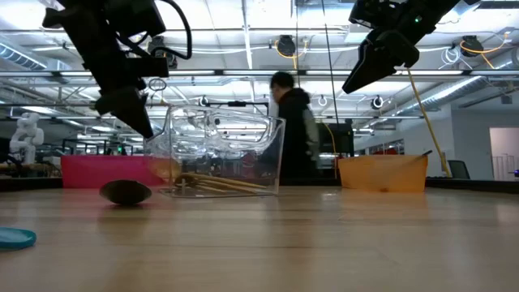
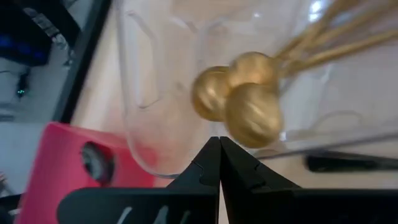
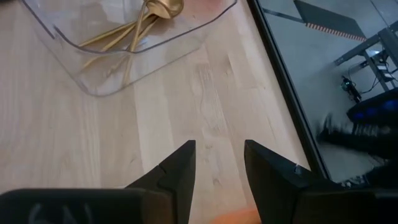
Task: Sort silverware by color (type)
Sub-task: Adjust the transparent bin
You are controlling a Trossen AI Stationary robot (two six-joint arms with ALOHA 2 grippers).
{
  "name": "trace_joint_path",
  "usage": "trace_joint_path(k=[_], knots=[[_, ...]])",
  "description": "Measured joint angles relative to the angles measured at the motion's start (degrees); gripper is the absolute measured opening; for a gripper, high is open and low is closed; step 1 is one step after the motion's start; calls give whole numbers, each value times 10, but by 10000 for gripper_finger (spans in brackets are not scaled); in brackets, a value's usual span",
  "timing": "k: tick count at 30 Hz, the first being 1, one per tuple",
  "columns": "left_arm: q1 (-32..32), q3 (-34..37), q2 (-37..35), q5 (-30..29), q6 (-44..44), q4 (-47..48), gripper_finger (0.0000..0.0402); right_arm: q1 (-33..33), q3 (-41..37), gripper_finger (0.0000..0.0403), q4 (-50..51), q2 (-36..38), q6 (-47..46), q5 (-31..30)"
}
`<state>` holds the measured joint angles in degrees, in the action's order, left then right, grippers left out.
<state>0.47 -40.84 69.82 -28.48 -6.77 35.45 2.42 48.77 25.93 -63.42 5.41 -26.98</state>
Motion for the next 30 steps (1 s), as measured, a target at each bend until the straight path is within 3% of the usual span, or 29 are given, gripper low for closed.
trace_joint_path(k=[5, 11, 18, 24, 30], knots=[[13, 0, -12, -13, 2, 12, 3, -2, 0, 130, 0, 0, -2, 2], [-34, -20, -46, -9, -46, 63, 3, -2, 0, 130, -2, 0, -7, 2], [-75, -24, -48, 55, -135, 159, 3, -2, 0, 130, -4, 0, -6, 1], [-83, 11, -21, 48, -161, 129, 3, -5, 0, 130, -4, 0, 3, 1], [-51, 26, 11, 30, -109, 68, 3, -16, -10, 130, -4, 0, 5, 1]])
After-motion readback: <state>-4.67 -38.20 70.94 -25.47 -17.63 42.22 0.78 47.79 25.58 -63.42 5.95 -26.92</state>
